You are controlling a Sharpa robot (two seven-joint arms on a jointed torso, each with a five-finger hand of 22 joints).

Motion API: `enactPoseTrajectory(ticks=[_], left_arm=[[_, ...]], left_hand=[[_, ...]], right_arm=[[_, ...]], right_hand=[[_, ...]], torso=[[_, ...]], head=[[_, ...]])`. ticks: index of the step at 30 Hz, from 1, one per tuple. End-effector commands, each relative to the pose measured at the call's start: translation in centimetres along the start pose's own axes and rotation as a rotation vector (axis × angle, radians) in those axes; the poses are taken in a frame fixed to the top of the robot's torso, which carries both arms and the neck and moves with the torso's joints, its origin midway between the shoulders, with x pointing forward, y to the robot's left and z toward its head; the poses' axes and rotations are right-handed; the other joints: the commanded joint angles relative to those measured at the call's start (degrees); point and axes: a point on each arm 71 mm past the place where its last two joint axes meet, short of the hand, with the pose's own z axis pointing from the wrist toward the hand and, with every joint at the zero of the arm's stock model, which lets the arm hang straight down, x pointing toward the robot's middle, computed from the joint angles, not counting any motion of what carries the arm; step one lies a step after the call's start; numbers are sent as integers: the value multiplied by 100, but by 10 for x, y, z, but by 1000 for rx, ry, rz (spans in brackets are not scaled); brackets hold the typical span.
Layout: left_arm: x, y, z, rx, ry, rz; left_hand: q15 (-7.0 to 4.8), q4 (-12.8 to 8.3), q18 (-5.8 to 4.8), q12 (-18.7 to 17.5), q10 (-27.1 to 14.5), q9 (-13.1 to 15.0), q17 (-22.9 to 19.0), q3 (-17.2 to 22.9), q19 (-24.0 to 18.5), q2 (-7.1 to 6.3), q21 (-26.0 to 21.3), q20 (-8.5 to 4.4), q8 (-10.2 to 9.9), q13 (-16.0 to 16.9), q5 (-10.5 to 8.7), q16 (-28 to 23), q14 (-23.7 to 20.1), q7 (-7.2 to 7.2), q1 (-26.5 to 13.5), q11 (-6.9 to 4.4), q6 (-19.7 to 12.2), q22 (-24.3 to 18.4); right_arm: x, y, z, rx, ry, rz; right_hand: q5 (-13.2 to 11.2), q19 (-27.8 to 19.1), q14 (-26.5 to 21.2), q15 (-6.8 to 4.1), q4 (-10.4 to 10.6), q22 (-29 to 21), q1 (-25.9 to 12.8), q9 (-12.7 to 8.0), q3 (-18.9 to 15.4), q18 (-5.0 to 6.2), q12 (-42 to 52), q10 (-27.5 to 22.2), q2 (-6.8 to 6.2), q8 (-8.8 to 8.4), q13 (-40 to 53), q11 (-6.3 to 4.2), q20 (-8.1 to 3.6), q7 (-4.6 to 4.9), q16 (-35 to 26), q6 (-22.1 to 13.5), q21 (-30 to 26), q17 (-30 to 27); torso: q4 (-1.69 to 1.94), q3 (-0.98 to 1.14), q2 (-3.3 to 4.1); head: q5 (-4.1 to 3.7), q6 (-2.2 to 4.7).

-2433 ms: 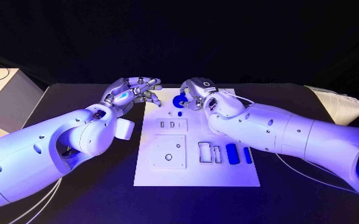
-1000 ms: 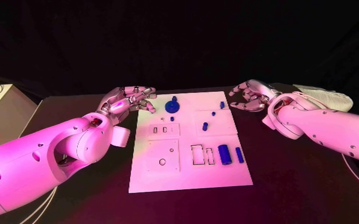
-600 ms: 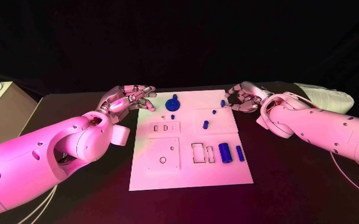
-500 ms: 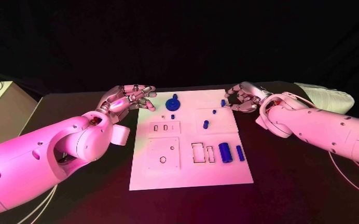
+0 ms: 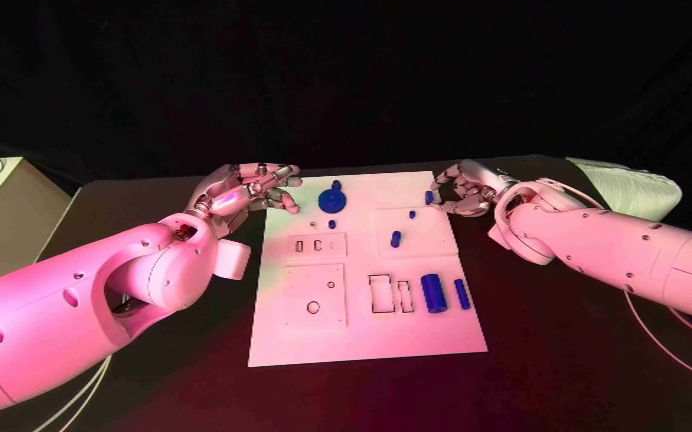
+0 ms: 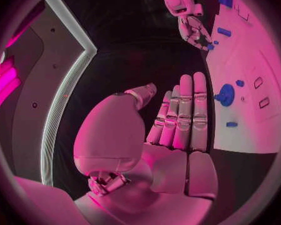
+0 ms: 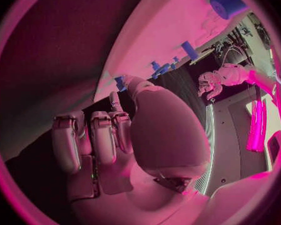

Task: Assemble the parts on the task board

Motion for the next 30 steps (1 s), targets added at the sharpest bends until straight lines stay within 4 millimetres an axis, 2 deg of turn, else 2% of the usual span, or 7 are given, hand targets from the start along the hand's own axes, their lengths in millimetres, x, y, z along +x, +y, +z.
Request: enactPoseTrajectory(ticks=[1,7,20,30], left_arm=[[3,-1,0,11,21,-3],[2,-1,0,10,20,-2],[2,-1,0,7,20,-2],[2,-1,0,5,20,-1]], left_hand=[[2,4,66,27,39,5,5,35,-30,-5,21,1,-29,9,22,29,-41,-8,-3,-15,32,5],[2,4,66,27,39,5,5,35,-30,-5,21,1,-29,9,22,29,-41,-8,-3,-15,32,5],[2,4,66,27,39,5,5,35,-30,-5,21,1,-29,9,22,29,-41,-8,-3,-15,32,5],[3,9,65,20,37,5,10,42,-44,1,37,1,-32,8,22,33,-48,-5,-7,-13,29,15]], right_arm=[[3,0,1,9,15,-13],[4,3,3,6,13,-13],[6,6,5,4,17,-9],[8,7,6,2,28,-8]], right_hand=[[5,554,586,43,-4,1428,-18,-2,4,-59,-7,345,-4,-19,1244,37,58,14,24,-6,14,1510],[17,558,586,43,0,1436,-21,3,17,-61,0,353,21,-9,1252,36,59,11,24,22,22,1510],[23,575,586,32,-1,1463,-27,18,51,-69,44,400,59,19,1299,28,55,-2,24,102,51,1510],[21,590,586,-42,-30,1488,-56,77,143,-77,92,453,100,158,1351,-48,-3,-95,24,405,77,1510]], torso=[[12,0,2],[0,8,7],[4,8,4],[-2,13,6]], head=[[-2,-13],[4,-23],[11,-36],[18,-39]])
